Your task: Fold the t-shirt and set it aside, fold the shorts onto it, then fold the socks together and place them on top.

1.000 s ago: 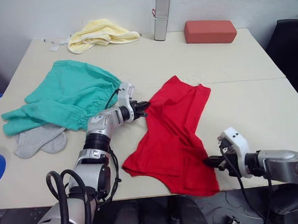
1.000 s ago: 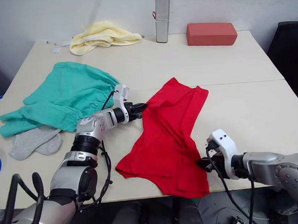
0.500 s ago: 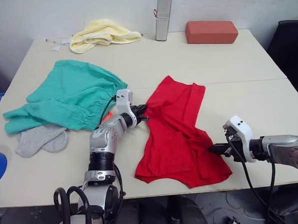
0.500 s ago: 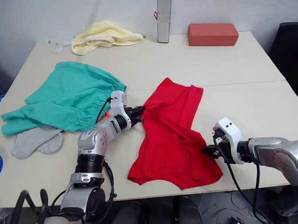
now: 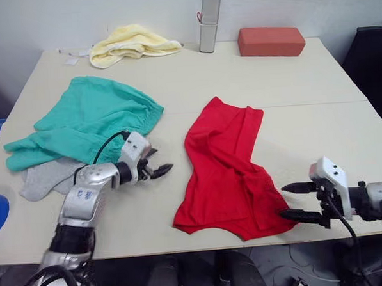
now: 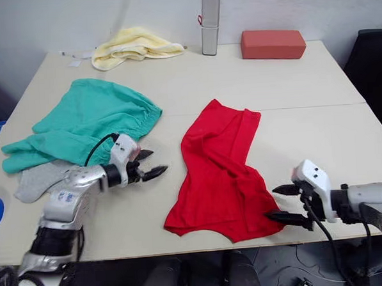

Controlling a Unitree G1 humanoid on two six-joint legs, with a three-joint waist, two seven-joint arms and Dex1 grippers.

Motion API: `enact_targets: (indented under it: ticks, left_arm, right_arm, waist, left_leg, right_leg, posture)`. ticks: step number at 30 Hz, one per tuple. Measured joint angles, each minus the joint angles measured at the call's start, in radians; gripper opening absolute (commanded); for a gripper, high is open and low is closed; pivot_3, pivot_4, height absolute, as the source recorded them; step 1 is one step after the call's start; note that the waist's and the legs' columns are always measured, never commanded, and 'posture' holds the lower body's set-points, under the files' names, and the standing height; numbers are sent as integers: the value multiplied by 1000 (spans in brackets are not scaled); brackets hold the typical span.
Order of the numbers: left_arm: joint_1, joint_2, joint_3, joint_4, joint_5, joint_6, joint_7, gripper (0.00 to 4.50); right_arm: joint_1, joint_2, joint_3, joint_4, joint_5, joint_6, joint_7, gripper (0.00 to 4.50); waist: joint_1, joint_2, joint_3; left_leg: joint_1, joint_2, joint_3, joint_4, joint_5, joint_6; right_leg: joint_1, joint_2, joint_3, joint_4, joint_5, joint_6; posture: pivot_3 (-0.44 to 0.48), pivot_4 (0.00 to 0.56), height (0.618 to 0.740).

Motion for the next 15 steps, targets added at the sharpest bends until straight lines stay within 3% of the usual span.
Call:
enact_targets:
  ticks: [5,9,12,15]
  left_arm:
    - [50,56,-9,47,24,-441,-196,4486]
    - [29,107,-28,294,114,-952,-300,4486]
    - [-68,94,-73,460,178,-1222,-326,4486]
    - [-138,57,-106,564,231,-1367,-308,4486]
  right_arm:
    - [-66,55,15,251,-230,-578,107,4500]
    - [-173,91,49,575,-391,-1096,141,4500]
    - [-263,120,105,750,-424,-1360,175,4500]
    - [-336,134,152,860,-442,-1501,180,4500]
  waist:
    - [-3,1,0]
    - [-7,3,1]
    - [-4,3,1]
    - [-8,3,1]
  left_leg:
    - [1,0,1,0,0,0]
    - [2,1,4,-1,0,-1]
    - [5,1,5,-1,1,1]
    - [21,3,4,-3,-4,2]
  right_leg:
    - [0,0,0,0,1,-1]
    - [0,1,1,0,1,-2]
    - [3,0,1,0,1,-1]
    - [19,1,1,-6,1,-1]
  posture:
    - [0,150,740]
    - [0,150,740]
    - [0,150,740]
    - [0,150,740]
